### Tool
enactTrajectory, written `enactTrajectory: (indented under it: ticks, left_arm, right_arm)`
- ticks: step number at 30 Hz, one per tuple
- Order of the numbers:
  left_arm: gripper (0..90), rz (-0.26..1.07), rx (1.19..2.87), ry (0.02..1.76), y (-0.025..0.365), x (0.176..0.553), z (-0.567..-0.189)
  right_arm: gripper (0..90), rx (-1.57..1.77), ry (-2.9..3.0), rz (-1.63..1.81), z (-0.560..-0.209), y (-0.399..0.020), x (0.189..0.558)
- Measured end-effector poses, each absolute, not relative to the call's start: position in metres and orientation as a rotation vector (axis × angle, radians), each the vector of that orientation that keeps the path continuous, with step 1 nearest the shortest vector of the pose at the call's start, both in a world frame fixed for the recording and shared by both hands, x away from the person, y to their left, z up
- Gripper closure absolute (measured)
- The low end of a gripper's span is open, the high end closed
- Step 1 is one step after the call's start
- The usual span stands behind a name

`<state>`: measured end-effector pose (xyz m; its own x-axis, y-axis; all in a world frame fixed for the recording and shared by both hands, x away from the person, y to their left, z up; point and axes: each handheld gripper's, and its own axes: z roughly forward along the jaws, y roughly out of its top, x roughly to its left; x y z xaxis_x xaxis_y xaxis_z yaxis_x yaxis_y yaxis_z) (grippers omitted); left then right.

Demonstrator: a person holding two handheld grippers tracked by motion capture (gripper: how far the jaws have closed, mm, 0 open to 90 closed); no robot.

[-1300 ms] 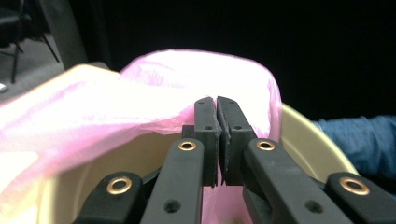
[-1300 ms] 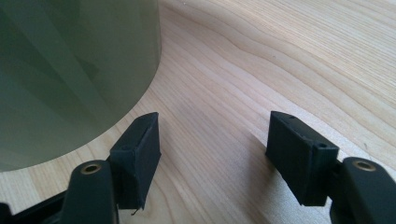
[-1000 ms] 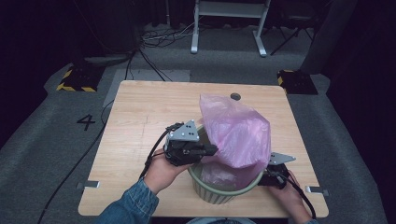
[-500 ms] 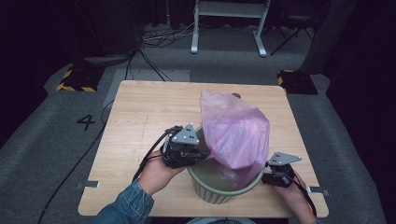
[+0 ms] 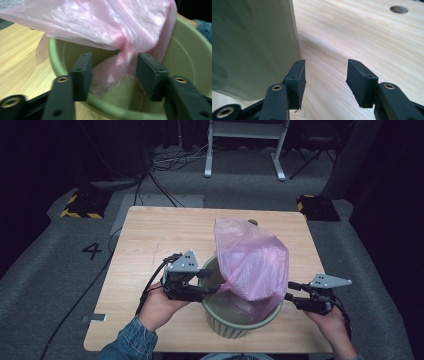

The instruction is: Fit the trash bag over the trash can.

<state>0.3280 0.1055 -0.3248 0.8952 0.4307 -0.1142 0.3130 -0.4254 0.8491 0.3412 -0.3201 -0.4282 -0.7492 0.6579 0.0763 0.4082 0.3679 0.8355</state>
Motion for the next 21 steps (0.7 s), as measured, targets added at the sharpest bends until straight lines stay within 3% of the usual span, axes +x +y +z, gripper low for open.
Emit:
enactTrajectory:
  ticks: [10,15,18,21]
  left_arm:
    - [38.6,0.18,1.954,0.596,0.116,0.352,-0.311]
    - [37.8,0.099,1.919,0.637,0.116,0.374,-0.308]
    - [35.6,-0.028,1.9,0.614,0.114,0.393,-0.308]
    - [35.3,-0.028,1.905,0.67,0.112,0.407,-0.312]
  right_arm:
    - [44.1,0.877,2.307,1.359,-0.372,-0.326,0.346]
    - [41.7,0.873,2.296,1.37,-0.353,-0.327,0.354]
    - [41.6,0.866,2.291,1.355,-0.345,-0.325,0.357]
    - [41.7,0.843,2.294,1.35,-0.34,-0.321,0.36]
